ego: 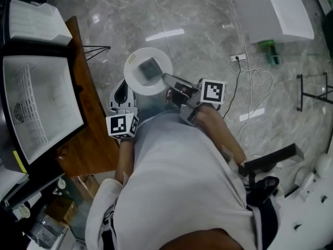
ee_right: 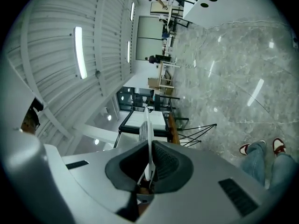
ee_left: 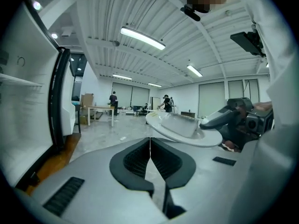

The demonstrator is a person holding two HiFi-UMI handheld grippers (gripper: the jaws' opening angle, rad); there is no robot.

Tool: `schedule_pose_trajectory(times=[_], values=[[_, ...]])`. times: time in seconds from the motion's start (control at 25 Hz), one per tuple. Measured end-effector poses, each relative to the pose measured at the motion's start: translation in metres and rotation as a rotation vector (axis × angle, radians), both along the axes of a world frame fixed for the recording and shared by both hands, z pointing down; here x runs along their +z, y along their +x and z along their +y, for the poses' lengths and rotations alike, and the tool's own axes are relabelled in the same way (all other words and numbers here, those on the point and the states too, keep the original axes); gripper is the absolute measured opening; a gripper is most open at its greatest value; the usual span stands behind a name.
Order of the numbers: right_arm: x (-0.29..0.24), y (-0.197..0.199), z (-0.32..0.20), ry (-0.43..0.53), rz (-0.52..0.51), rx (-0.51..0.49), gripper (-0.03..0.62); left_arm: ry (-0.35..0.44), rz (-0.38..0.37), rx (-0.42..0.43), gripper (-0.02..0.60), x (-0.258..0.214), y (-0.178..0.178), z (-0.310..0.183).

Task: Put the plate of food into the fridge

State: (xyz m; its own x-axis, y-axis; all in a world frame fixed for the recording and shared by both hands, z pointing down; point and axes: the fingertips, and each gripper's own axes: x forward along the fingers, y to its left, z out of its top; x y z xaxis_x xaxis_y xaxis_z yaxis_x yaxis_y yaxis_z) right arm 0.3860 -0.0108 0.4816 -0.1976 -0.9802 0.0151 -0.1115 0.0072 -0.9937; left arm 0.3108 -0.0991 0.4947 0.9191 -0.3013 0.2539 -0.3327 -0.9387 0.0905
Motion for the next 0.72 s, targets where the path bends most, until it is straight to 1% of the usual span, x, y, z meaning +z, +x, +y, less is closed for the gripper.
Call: schedule_pose_trajectory(times=[0.08, 0.2, 0.32, 0.44, 0.56, 0.64, 0.72], values=[[-0.001, -0.005, -0.037, -0.019, -0.005, -0.043, 0.028, -0.006, 0.012, -0.043, 0.020, -0.001, -0.005, -0.036], [-0.003, -0.009, -0.097, -0.046, 0.005, -0.139, 0.028, 0.008, 0.034, -0.136, 0.020, -0.006, -0.015, -0.093], [-0.010, -0.031, -0.173, -0.031, 0.011, -0.227, 0.028, 0.029, 0.053, -0.226, 0.020, -0.016, -0.042, -0.161], [-0.023, -0.071, -0.245, -0.007, 0.023, -0.324, 0.028, 0.056, 0.040, -0.314, 0.020, -0.029, -0.085, -0.223], [-0.039, -0.115, -0.316, 0.018, 0.041, -0.463, 0.028, 0.116, 0.015, -0.427, 0.020, -0.043, -0.130, -0.279], [-0.044, -0.153, -0.367, 0.033, 0.052, -0.565, 0.028, 0.151, 0.013, -0.516, 0.020, -0.048, -0.167, -0.320], [-0.049, -0.194, -0.414, 0.056, 0.063, -0.664, 0.028, 0.156, 0.031, -0.606, 0.020, -0.055, -0.205, -0.355]])
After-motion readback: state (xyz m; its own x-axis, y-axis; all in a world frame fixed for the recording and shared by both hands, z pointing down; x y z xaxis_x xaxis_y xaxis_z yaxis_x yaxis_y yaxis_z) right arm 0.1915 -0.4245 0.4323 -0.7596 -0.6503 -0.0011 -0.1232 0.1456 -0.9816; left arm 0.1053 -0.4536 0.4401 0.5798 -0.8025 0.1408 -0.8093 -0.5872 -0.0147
